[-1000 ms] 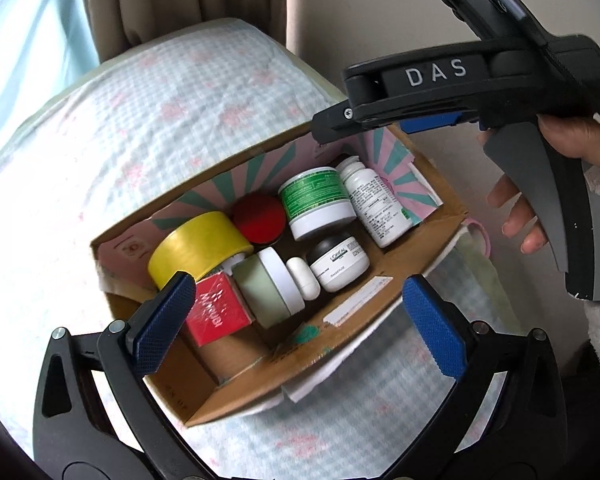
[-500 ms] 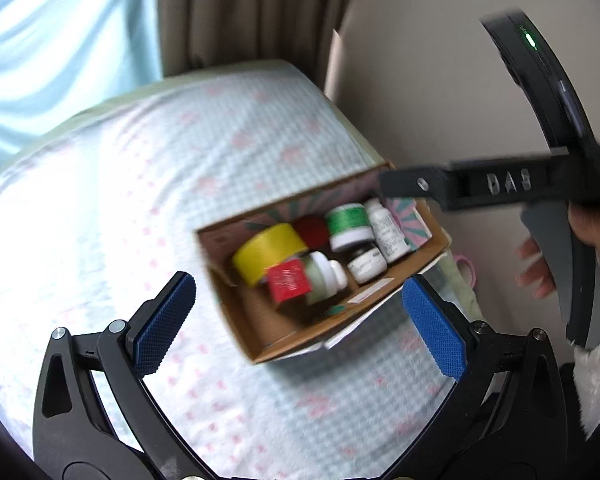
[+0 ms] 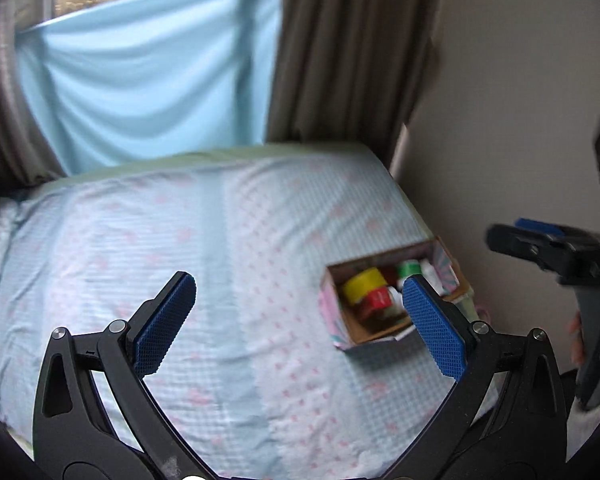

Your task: Organize rigid objects

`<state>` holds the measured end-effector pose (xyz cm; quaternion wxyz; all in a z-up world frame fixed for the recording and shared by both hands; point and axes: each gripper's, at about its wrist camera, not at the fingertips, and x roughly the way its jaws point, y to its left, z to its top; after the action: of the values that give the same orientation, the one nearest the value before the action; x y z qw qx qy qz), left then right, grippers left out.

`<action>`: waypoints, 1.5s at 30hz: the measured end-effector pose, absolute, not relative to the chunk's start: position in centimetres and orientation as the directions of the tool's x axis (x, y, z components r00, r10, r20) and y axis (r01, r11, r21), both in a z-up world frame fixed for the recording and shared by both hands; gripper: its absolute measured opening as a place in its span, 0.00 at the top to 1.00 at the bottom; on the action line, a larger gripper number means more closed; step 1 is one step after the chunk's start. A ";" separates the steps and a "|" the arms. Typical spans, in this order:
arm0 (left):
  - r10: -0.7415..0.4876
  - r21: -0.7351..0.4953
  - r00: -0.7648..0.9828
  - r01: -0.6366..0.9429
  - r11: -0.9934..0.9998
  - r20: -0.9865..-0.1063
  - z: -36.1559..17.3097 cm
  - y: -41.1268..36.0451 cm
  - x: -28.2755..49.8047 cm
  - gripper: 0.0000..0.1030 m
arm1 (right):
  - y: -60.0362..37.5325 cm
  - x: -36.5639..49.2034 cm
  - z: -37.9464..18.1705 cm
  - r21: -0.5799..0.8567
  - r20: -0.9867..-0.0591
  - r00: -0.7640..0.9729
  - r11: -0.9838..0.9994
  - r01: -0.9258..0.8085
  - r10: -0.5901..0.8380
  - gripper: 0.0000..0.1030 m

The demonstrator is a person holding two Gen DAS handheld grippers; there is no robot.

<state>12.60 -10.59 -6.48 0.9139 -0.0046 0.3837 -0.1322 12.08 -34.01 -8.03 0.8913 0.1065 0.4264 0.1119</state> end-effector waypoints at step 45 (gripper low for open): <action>-0.104 -0.045 0.832 0.095 0.994 -0.545 -2.4 -3.1 4.2 0.00 | -27.2 4.1 -3.2 0.079 -0.568 0.814 0.993 -0.091 0.120 0.00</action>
<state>4.19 -3.09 -2.42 0.9571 -0.0080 0.2851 -0.0518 4.12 -27.20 -3.23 0.9520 0.0241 0.3000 0.0555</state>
